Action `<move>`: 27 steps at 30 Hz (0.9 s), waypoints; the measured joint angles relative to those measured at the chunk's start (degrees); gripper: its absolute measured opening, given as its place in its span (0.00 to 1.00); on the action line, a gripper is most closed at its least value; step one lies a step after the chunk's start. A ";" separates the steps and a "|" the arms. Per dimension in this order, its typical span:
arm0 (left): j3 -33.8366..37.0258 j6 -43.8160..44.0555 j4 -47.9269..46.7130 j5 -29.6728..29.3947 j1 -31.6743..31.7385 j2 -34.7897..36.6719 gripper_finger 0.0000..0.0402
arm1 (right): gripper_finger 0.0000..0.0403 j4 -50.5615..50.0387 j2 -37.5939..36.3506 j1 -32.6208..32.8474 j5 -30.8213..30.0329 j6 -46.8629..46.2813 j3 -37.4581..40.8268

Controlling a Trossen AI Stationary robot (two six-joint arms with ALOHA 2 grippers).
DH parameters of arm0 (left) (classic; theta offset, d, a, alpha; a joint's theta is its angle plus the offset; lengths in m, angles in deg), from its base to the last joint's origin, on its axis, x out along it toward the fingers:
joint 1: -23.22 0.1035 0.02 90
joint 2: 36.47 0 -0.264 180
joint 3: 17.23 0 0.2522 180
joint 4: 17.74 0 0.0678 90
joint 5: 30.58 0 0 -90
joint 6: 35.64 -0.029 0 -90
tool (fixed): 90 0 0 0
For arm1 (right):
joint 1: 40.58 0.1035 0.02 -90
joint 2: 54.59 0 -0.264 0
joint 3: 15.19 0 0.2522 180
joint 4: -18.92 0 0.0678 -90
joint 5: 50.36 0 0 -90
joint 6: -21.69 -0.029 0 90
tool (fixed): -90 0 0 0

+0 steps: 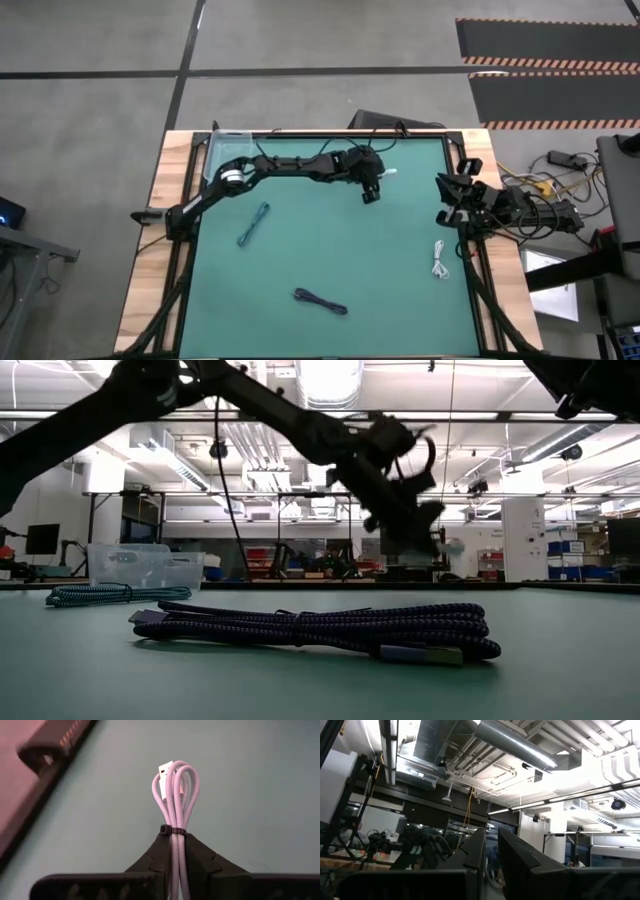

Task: Pick and place USB-C Cables
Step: Put the light blue charger cable into the transparent bin

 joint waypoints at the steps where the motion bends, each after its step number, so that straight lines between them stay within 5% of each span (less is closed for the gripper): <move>1: 0.00 -0.36 -0.39 0.07 -0.08 0.82 0.04 | 0.11 -0.04 0.00 0.00 0.04 0.00 0.00; 10: 4.12 -1.37 -0.84 0.20 -1.47 9.79 0.04 | 0.11 -0.02 -0.04 -0.02 0.04 0.02 0.00; 20: 29.47 -0.61 16.17 -5.21 -4.22 29.78 0.04 | 0.11 -0.07 -0.02 -0.02 0.02 0.15 0.00; 27: 41.48 1.11 19.38 -10.39 -5.59 42.13 0.04 | 0.11 -0.03 -0.02 -0.02 0.00 0.22 0.00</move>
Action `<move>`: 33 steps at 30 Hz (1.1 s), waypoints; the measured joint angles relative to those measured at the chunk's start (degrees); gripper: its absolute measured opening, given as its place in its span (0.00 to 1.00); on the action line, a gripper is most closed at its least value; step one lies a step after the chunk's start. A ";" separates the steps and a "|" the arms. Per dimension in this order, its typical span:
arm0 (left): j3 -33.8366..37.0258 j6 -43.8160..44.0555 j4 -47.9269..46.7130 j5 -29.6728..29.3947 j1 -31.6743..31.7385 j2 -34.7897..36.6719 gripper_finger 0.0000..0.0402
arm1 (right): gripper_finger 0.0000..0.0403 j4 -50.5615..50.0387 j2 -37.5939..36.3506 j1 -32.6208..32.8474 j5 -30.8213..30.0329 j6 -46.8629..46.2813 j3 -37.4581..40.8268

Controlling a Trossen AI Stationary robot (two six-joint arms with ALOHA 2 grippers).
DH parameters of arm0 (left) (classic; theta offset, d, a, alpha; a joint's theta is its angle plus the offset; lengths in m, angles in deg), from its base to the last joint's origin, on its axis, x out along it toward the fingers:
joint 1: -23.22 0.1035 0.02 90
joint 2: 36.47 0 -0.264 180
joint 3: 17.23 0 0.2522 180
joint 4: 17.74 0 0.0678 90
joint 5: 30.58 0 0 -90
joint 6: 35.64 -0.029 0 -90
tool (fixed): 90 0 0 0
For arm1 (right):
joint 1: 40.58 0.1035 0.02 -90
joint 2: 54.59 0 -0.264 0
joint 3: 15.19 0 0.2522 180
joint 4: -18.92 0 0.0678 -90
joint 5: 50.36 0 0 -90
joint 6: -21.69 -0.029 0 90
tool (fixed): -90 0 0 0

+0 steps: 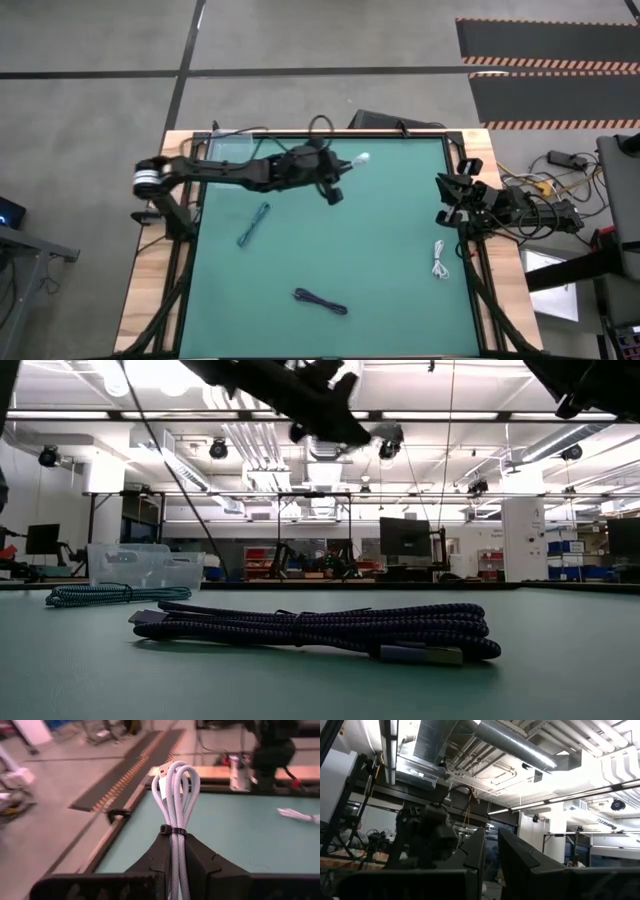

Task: Pick and place USB-C Cables
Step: Put the light blue charger cable into the transparent bin

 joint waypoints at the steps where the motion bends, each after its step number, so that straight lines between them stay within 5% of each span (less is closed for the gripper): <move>1: 1.33 0.32 0.09 -1.19 -0.10 1.51 0.04 | 0.11 0.00 0.00 0.01 0.02 0.00 0.00; 19: 19.18 3.11 -1.90 -13.67 -0.20 23.12 0.04 | 0.11 -0.39 0.00 0.00 -0.02 -0.13 -0.01; 33: 21.43 22.31 -24.84 -14.66 3.43 30.84 0.04 | 0.11 -0.55 0.04 0.00 -1.51 -0.07 0.00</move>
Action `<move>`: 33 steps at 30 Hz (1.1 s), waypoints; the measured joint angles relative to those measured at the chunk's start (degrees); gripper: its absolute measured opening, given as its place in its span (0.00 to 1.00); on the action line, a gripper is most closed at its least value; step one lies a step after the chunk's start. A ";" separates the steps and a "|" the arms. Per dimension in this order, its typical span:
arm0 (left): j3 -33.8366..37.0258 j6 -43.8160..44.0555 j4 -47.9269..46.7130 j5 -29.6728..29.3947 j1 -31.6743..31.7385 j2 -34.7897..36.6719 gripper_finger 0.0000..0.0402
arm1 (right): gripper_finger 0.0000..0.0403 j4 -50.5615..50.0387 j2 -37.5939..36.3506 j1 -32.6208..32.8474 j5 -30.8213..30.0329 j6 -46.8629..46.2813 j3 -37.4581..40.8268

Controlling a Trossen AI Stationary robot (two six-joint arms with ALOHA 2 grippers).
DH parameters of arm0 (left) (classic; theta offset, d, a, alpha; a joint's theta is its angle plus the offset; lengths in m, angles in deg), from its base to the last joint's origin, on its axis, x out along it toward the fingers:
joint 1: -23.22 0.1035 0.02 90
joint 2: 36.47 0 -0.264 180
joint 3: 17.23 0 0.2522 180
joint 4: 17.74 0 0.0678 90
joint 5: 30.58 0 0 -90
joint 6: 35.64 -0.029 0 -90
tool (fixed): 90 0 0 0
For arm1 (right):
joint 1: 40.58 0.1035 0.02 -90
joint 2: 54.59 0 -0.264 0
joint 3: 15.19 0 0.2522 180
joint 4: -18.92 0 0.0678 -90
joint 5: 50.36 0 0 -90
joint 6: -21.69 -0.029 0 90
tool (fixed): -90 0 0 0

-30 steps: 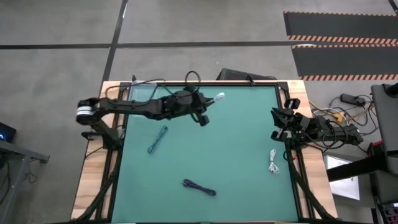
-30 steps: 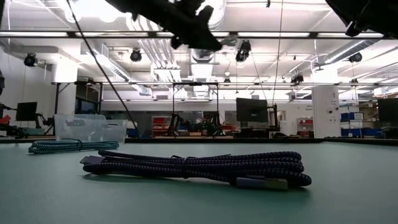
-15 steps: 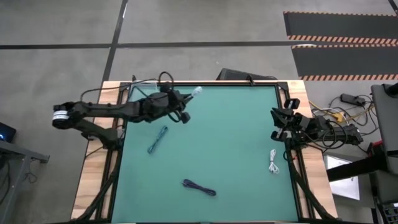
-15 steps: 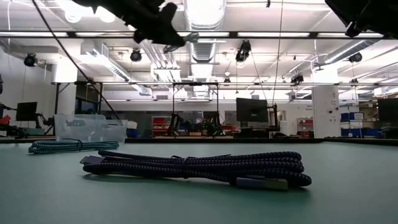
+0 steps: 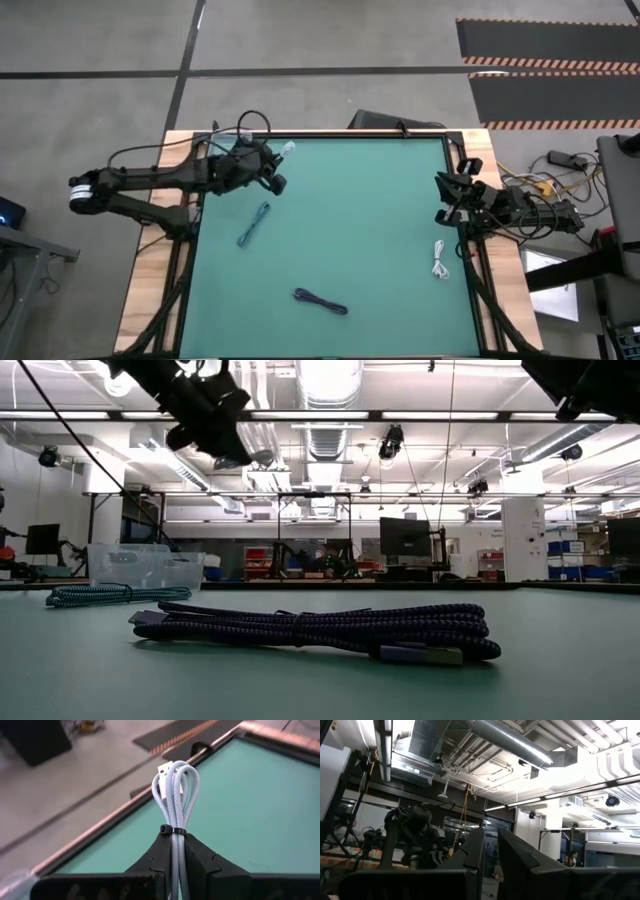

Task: Pick and place USB-C Cables
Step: Put the light blue charger cable into the transparent bin

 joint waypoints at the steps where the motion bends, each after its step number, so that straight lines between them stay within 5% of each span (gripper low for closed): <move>1: -0.03 1.02 -1.46 0.03 0.32 0.00 0.04 | 0.11 -0.03 0.00 0.01 -0.01 0.02 0.00; 16: -5.42 13.17 -31.71 0.05 10.13 -0.79 0.04 | 0.11 -0.31 0.02 0.00 -0.08 0.07 0.00; 33: -6.24 8.33 -42.11 7.45 25.11 -2.27 0.04 | 0.11 -0.31 0.02 0.02 -0.08 0.85 -0.02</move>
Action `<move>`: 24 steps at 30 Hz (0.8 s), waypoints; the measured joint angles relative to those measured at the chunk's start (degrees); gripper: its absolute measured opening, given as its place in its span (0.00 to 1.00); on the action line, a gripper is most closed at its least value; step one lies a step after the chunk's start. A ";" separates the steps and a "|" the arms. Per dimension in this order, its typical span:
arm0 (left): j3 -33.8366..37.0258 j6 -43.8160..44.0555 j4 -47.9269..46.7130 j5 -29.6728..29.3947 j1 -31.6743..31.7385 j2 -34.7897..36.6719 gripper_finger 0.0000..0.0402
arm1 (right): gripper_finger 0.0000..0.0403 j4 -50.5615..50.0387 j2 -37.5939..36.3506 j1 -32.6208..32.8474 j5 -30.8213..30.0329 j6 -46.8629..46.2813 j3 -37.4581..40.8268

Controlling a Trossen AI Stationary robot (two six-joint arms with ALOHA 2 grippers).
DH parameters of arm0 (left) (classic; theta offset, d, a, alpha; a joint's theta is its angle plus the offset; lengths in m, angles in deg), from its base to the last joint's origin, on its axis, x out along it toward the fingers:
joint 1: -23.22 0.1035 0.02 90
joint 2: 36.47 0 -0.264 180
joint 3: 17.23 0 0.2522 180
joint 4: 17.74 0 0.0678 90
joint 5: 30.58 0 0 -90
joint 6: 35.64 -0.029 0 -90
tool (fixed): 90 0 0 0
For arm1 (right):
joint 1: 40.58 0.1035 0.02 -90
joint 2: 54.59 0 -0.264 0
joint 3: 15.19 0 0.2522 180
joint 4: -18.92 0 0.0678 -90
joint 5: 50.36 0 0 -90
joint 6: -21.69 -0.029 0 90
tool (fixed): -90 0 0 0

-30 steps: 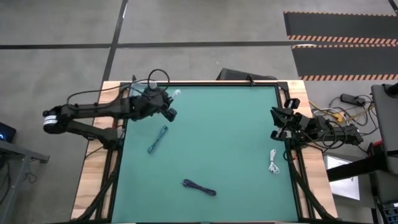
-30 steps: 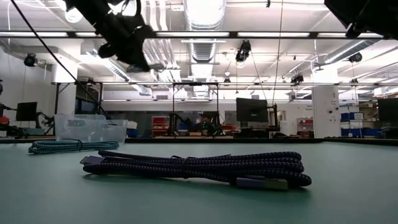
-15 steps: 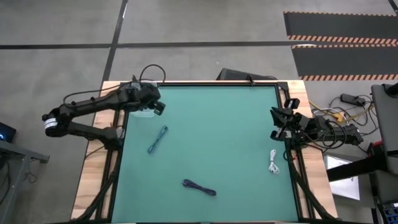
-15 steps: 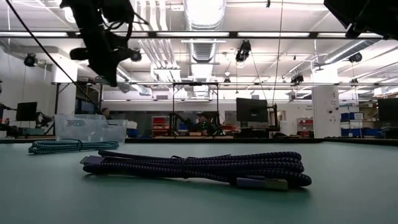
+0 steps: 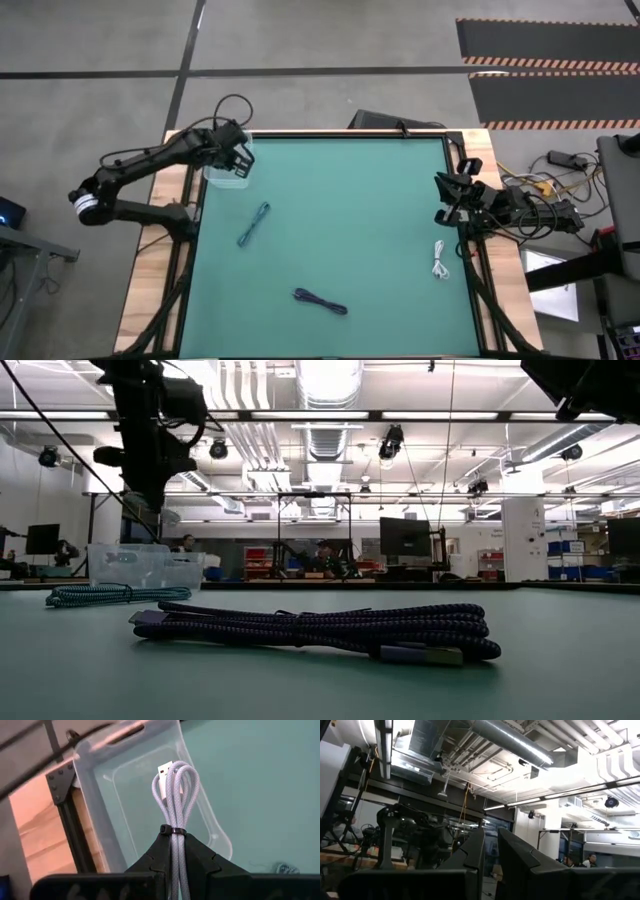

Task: Pick and place USB-C Cables
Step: Put the light blue charger cable into the transparent bin

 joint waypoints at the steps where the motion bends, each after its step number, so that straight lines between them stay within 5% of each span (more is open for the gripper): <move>1: -0.61 -0.59 -0.89 0.79 0.72 -0.79 0.04 | 0.11 0.02 0.00 0.00 -0.02 0.02 0.02; 16: -16.60 -13.21 -15.33 1.72 7.38 -19.49 0.04 | 0.11 0.02 0.00 -0.02 0.00 1.14 0.02; 24: -18.37 -15.61 -15.09 0.01 11.36 -22.82 0.04 | 0.11 0.00 0.00 -0.01 0.00 1.14 0.02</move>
